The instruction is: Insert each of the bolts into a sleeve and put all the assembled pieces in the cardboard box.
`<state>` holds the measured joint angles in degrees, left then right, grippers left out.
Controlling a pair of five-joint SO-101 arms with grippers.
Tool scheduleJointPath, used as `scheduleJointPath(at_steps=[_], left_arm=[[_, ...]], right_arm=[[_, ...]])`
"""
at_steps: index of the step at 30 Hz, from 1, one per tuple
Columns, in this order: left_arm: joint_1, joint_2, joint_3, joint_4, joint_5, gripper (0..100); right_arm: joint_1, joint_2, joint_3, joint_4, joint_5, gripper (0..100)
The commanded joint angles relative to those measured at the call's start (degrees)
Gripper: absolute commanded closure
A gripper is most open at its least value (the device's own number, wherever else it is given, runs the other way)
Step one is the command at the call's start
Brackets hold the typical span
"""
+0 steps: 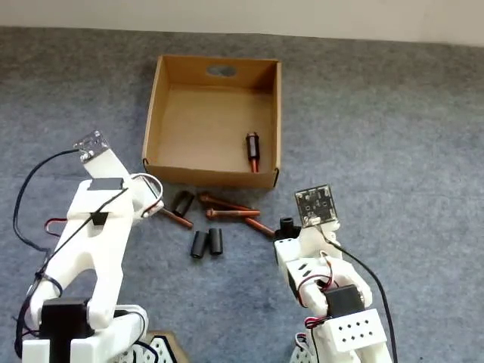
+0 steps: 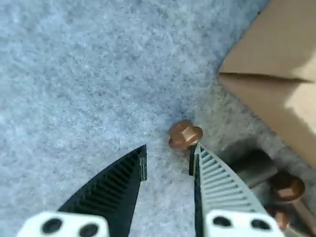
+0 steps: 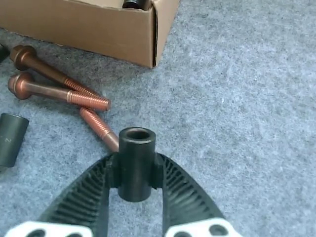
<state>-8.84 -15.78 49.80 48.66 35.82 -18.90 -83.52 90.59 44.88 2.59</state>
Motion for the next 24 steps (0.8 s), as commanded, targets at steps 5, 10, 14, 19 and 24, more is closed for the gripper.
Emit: scheduleJointPath(at_steps=[5, 10, 14, 19, 24], left_arm=[[3.4, -0.5, -2.6, 1.2, 1.1, 85], [9.0, 0.0, -2.3, 2.3, 1.1, 84], [8.7, 0.0, -2.2, 1.0, 1.1, 84], [8.9, 0.1, -1.1, 0.4, 1.2, 84], [8.8, 1.5, -1.4, 0.4, 1.6, 85]], right_arm=[[-0.7, -0.7, -0.6, -0.8, -0.5, 99.3], [-0.7, -0.7, -0.6, -0.8, -0.5, 99.3], [-0.7, -0.7, -0.5, -0.8, -0.5, 99.3], [-0.7, -0.7, -0.5, -0.8, -0.5, 99.3], [-0.7, -0.7, -0.5, -0.8, -0.5, 99.3]])
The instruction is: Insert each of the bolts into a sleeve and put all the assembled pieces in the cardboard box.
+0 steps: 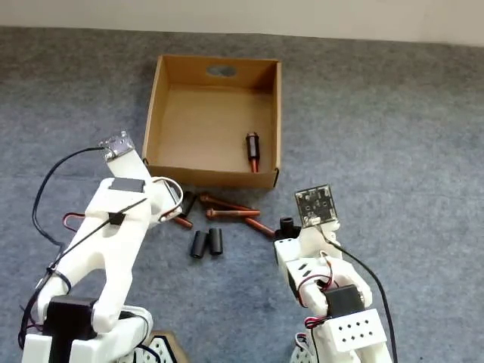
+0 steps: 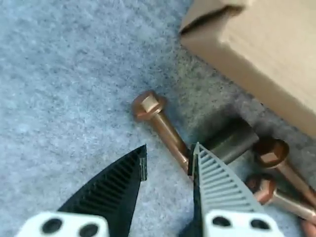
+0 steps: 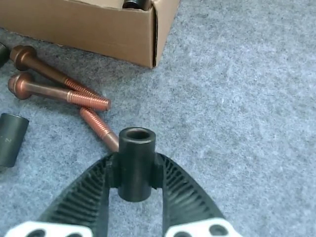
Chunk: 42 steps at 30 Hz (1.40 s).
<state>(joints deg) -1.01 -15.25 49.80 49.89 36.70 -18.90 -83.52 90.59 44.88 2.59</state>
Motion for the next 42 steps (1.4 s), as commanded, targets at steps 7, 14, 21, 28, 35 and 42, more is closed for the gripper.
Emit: scheduleJointPath(at_steps=[7, 14, 21, 28, 35, 42], left_arm=[[0.9, 12.7, -9.8, 1.8, 5.2, 85], [0.9, 17.4, -16.0, 10.3, 5.3, 90], [0.8, 16.9, -16.2, 12.7, 4.5, 99], [-0.4, 8.0, -15.7, 18.4, -10.5, 99], [-1.1, 4.4, -11.6, 17.1, -26.5, 99], [-1.1, 4.4, 0.1, -0.6, -27.4, 99]], right_arm=[[-0.7, -0.7, -0.4, -0.8, -0.5, 99.3], [-0.7, -0.7, 0.0, -0.8, -0.5, 99.3], [-0.7, -0.7, 0.0, -0.8, -0.5, 99.3], [-0.7, -0.7, 0.0, -0.8, -0.5, 99.3], [-0.7, -0.7, 0.0, -0.8, -0.5, 99.3], [-0.7, -0.7, 0.0, -0.8, -0.5, 99.3]])
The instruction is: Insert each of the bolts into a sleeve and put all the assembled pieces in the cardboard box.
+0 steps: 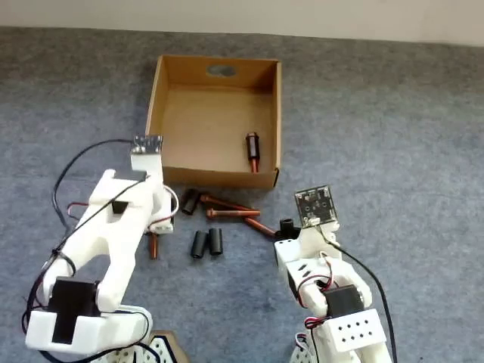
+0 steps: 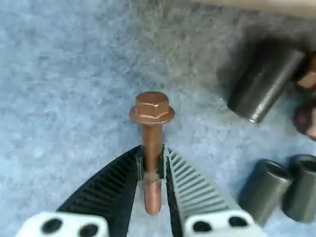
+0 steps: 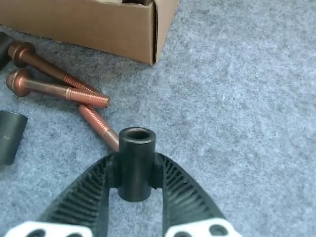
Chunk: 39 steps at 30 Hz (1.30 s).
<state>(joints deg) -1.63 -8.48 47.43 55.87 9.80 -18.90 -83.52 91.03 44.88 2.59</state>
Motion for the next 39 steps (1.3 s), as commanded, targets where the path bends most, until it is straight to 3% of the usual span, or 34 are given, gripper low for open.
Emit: scheduleJointPath(at_steps=[1, 6, 12, 17, 19, 25, 33, 39], left_arm=[[-0.6, -2.4, 3.0, -7.8, -0.5, 99], [-0.8, -2.7, 2.9, -8.2, 0.1, 99], [-2.4, -2.6, -0.7, -6.9, 9.0, 99], [-5.6, -2.5, -2.7, -4.8, 11.3, 87], [-6.4, -2.5, -2.7, -4.8, 11.1, 84], [-7.0, -2.5, -2.8, -5.0, 11.0, 86], [-8.3, -2.3, 1.3, -16.3, 10.9, 88], [-6.7, -1.9, 2.1, -16.7, 8.4, 88]], right_arm=[[-0.7, -0.7, -0.4, -0.8, -0.5, 99.3], [-0.7, -0.7, -0.4, -0.8, -0.5, 99.3], [-0.7, -0.7, -0.4, -0.8, -0.5, 99.3], [-0.7, -0.7, -0.4, -0.8, -0.5, 99.3], [-0.7, -0.7, -0.4, -0.8, -0.5, 99.3], [-0.7, -0.7, -0.4, -0.8, -0.5, 99.3], [-0.7, -0.7, -0.4, -0.8, -0.5, 99.3], [-0.7, -0.7, -0.4, -0.8, -0.5, 99.3]])
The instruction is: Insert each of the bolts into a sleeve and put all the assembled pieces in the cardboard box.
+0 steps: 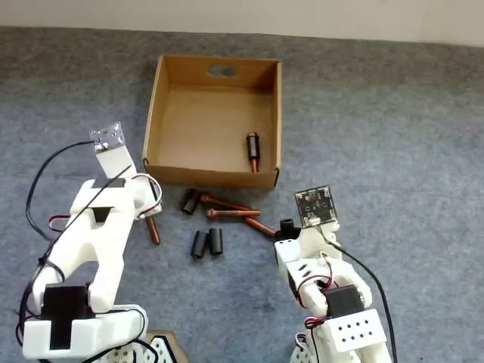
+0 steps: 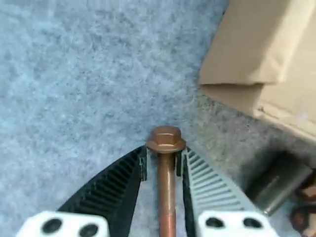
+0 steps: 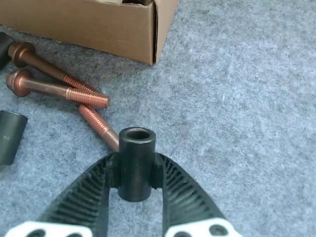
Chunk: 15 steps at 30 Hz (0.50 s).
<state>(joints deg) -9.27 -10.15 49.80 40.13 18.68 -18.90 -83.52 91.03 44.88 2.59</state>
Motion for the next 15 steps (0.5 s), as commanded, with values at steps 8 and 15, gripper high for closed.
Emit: scheduleJointPath(at_steps=[8, 15], left_arm=[[0.8, 10.1, -11.3, 7.8, -0.4, 94], [0.9, 12.1, -14.9, 12.1, -0.6, 99]], right_arm=[[-0.7, -0.7, -0.3, -0.8, -0.5, 99.3], [-0.7, -0.7, -0.3, -0.8, -0.5, 99.3]])
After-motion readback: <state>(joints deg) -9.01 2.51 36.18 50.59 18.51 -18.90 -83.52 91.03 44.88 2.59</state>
